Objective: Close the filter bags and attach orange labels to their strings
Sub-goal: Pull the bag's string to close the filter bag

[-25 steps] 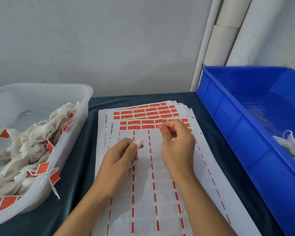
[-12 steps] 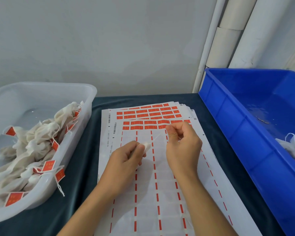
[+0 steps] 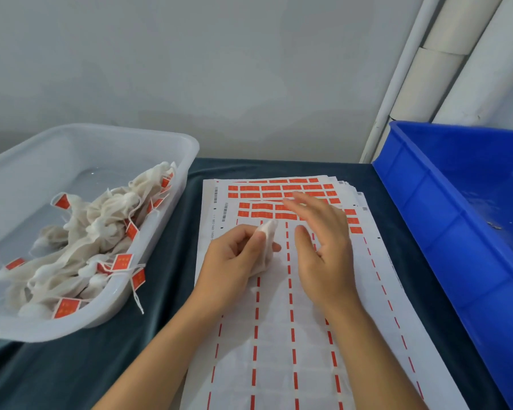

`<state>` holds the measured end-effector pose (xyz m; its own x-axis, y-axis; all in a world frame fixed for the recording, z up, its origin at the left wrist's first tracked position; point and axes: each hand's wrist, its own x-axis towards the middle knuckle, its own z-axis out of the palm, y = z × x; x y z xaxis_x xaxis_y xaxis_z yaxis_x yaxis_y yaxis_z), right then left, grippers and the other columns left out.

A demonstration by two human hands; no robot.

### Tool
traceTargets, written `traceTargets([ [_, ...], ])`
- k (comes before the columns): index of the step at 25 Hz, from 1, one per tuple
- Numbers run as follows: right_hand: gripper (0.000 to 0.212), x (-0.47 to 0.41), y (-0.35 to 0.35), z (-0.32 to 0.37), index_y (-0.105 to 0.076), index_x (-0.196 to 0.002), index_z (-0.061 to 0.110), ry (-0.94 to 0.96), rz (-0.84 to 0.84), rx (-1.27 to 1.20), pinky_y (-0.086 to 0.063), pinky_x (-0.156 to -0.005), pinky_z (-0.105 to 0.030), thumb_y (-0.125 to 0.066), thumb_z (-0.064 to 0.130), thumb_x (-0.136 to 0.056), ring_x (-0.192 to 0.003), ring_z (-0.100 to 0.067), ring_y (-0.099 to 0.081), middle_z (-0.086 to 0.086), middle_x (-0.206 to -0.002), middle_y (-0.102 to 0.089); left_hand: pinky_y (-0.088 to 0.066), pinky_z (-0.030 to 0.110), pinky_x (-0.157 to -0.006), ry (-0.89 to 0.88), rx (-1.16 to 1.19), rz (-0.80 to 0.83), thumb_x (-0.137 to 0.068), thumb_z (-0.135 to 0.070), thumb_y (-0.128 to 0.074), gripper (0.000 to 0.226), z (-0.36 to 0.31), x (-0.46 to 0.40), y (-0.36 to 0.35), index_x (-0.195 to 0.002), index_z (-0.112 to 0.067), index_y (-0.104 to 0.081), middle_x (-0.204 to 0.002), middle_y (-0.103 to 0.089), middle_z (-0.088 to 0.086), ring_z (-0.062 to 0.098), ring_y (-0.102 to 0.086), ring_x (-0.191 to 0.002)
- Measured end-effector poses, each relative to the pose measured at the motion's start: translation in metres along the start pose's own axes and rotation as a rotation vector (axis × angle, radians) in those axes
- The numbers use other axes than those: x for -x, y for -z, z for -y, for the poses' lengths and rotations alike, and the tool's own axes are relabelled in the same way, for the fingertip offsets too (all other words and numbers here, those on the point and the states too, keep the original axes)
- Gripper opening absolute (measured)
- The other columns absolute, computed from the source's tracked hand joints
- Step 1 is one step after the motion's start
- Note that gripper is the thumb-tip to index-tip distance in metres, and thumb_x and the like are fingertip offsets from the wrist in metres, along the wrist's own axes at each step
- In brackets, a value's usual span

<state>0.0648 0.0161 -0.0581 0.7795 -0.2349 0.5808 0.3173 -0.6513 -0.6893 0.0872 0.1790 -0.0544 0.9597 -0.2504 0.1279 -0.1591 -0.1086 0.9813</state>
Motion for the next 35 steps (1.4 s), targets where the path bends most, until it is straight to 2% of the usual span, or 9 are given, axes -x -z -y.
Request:
traceTargets([
  [3,0.034,0.004,-0.008,0.002,-0.061,-0.136,0.04,-0.073,0.21,-0.059,-0.033,-0.1,0.002,-0.051,0.044,-0.104,-0.132,0.009,-0.045,0.029,-0.14,-0.054,-0.056,0.012,-0.072,-0.012,0.008,-0.001,-0.106,-0.038,-0.057,0.025,0.0,-0.001,0.001,-0.091,-0.03,-0.075,-0.091,-0.077,-0.011,0.008,-0.073,-0.088],
  [5,0.03,0.006,-0.01,0.001,-0.065,-0.127,0.04,-0.105,0.209,-0.05,-0.039,-0.093,0.002,-0.055,0.05,-0.101,-0.123,0.008,-0.053,0.026,-0.13,-0.061,-0.058,0.014,-0.075,-0.032,-0.031,-0.001,-0.105,-0.041,-0.056,0.025,-0.002,-0.001,0.002,-0.091,-0.031,-0.074,-0.089,-0.075,-0.01,0.01,-0.072,-0.087],
  [11,0.007,0.006,-0.006,0.0,-0.07,-0.102,0.036,-0.2,0.061,-0.025,-0.045,-0.08,0.001,-0.072,0.036,-0.095,-0.1,0.005,-0.062,0.02,-0.104,-0.069,-0.056,0.02,-0.07,0.0,-0.293,0.052,-0.106,-0.041,-0.054,0.027,-0.012,-0.007,0.003,-0.09,-0.031,-0.073,-0.084,-0.072,-0.017,0.004,-0.07,-0.08],
  [16,0.012,0.005,-0.004,-0.002,-0.075,-0.104,0.029,-0.204,-0.018,-0.029,-0.048,-0.08,-0.006,-0.072,0.037,-0.096,-0.097,-0.002,-0.066,0.016,-0.105,-0.073,-0.055,0.018,-0.071,0.008,-0.18,0.085,-0.107,-0.039,-0.053,0.027,-0.009,-0.013,-0.003,-0.092,-0.024,-0.069,-0.087,-0.075,-0.01,0.008,-0.071,-0.083],
  [20,0.008,0.005,-0.005,-0.001,-0.074,-0.1,0.024,-0.145,-0.06,-0.003,-0.052,-0.082,-0.013,-0.071,0.03,-0.097,-0.096,-0.005,-0.064,0.011,-0.102,-0.071,-0.052,0.008,-0.067,0.011,-0.17,0.134,-0.109,-0.039,-0.05,0.028,0.0,-0.012,0.001,-0.098,-0.019,-0.067,-0.084,-0.074,-0.008,0.01,-0.071,-0.08],
  [26,0.004,0.005,-0.005,-0.002,-0.069,-0.096,0.026,-0.122,-0.073,0.03,-0.051,-0.082,-0.014,-0.069,0.023,-0.098,-0.096,-0.007,-0.062,0.011,-0.102,-0.069,-0.054,0.016,-0.068,0.017,-0.266,0.246,-0.109,-0.043,-0.045,0.034,-0.001,-0.01,-0.005,-0.09,-0.03,-0.071,-0.082,-0.069,-0.003,0.013,-0.064,-0.072],
  [29,0.005,0.005,-0.007,-0.003,-0.068,-0.097,0.029,-0.146,-0.033,0.015,-0.049,-0.081,-0.01,-0.069,0.024,-0.098,-0.096,-0.005,-0.062,0.014,-0.101,-0.068,-0.055,0.025,-0.075,-0.01,-0.223,0.228,-0.109,-0.041,-0.047,0.035,-0.002,-0.008,-0.003,-0.086,-0.027,-0.07,-0.083,-0.069,-0.002,0.018,-0.066,-0.078],
  [33,0.001,0.007,-0.009,-0.003,-0.069,-0.098,0.028,-0.132,0.003,0.038,-0.045,-0.081,-0.005,-0.069,0.028,-0.098,-0.095,-0.002,-0.061,0.015,-0.102,-0.068,-0.058,0.023,-0.082,0.0,-0.069,0.216,-0.102,-0.055,-0.05,0.036,-0.006,-0.006,0.003,-0.096,-0.031,-0.077,-0.095,-0.073,-0.006,0.012,-0.069,-0.093],
  [35,0.008,0.009,-0.012,-0.001,-0.071,-0.101,0.025,-0.084,0.024,0.048,-0.044,-0.085,-0.004,-0.068,0.032,-0.097,-0.096,-0.002,-0.06,0.013,-0.105,-0.069,-0.058,0.032,-0.093,0.035,0.046,0.205,-0.101,-0.059,-0.053,0.041,-0.006,-0.005,0.006,-0.1,-0.027,-0.077,-0.105,-0.075,-0.003,0.015,-0.07,-0.104],
])
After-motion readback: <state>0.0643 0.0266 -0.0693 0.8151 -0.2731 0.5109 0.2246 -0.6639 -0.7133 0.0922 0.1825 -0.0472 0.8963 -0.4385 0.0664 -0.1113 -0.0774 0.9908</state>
